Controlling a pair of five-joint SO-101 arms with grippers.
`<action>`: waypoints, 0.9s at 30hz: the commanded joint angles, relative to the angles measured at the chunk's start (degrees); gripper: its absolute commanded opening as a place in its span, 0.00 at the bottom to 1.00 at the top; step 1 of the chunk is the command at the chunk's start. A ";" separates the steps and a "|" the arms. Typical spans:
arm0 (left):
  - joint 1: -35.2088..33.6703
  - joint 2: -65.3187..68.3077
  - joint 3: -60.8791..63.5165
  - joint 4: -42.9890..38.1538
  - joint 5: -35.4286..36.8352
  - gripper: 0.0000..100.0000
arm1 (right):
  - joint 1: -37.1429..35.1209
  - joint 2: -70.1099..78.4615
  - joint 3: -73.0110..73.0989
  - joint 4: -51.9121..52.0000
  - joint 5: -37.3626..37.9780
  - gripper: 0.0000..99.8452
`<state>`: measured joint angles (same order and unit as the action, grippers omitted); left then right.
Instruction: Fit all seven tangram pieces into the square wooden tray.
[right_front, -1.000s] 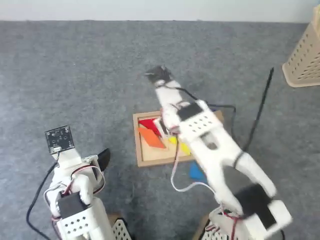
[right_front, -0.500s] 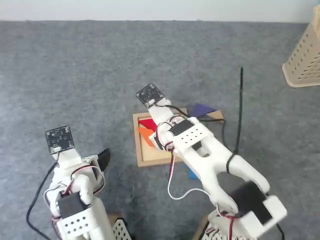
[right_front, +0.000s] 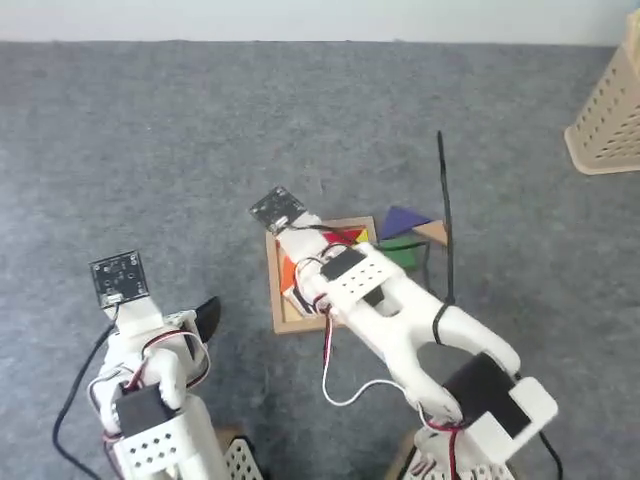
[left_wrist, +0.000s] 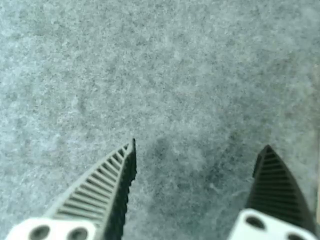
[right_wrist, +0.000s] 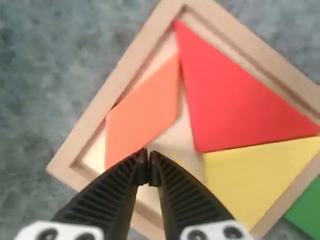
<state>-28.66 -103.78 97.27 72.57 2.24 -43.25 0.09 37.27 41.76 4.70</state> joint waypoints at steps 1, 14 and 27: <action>0.09 -0.70 -0.75 -0.09 -0.09 0.35 | -1.89 -0.40 -3.34 0.22 1.05 0.01; 0.09 -0.70 -0.75 -0.09 -0.09 0.35 | -1.63 -0.40 -4.84 0.22 1.14 0.01; 0.09 -0.70 -0.75 -0.09 -0.09 0.35 | -0.57 0.66 -11.43 4.26 -1.49 0.01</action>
<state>-28.66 -103.78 97.27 72.57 2.24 -44.48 0.09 31.03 45.80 3.65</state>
